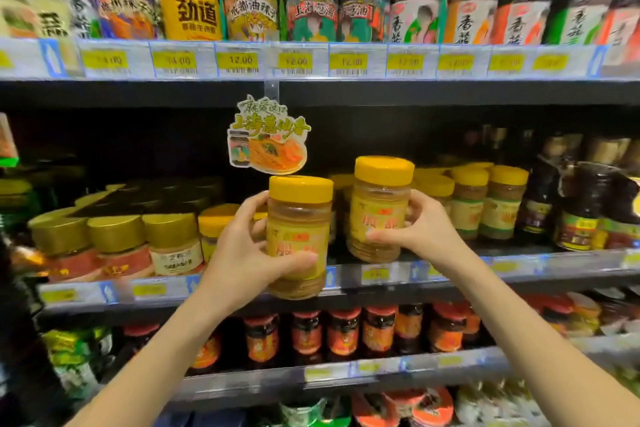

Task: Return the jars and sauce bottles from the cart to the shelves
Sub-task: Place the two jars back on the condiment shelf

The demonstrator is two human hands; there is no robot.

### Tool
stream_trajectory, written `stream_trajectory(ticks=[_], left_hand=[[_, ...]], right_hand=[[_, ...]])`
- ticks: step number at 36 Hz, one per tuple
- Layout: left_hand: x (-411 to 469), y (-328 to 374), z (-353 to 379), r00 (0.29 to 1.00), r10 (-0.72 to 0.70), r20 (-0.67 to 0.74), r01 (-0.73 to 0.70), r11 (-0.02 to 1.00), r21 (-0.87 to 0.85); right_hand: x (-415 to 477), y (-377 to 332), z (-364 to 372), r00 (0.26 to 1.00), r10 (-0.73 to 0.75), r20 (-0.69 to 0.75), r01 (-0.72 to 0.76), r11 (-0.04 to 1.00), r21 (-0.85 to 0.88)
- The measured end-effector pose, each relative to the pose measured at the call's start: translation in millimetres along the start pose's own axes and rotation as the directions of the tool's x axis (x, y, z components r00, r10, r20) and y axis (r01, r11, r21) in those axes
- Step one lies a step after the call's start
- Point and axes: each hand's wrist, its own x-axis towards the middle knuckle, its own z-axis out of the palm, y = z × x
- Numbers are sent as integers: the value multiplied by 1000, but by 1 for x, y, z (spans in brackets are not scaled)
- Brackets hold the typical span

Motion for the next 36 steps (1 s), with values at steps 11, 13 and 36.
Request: stream_trajectory(ticks=[11,13,36], left_hand=[[-18,6,-10,991,-21,-130,35,994,108],[-20,8,-10,989,-31,-143,48,992,114],[-36,13,0,974,-67,-215,103,982,159]], right_hand=[[48,30,41,991,36,129,-31,999,-44],[51,34,47,988,43,147,-31,996,-85],[62,48,67,896,85,437,-3,983,-185]])
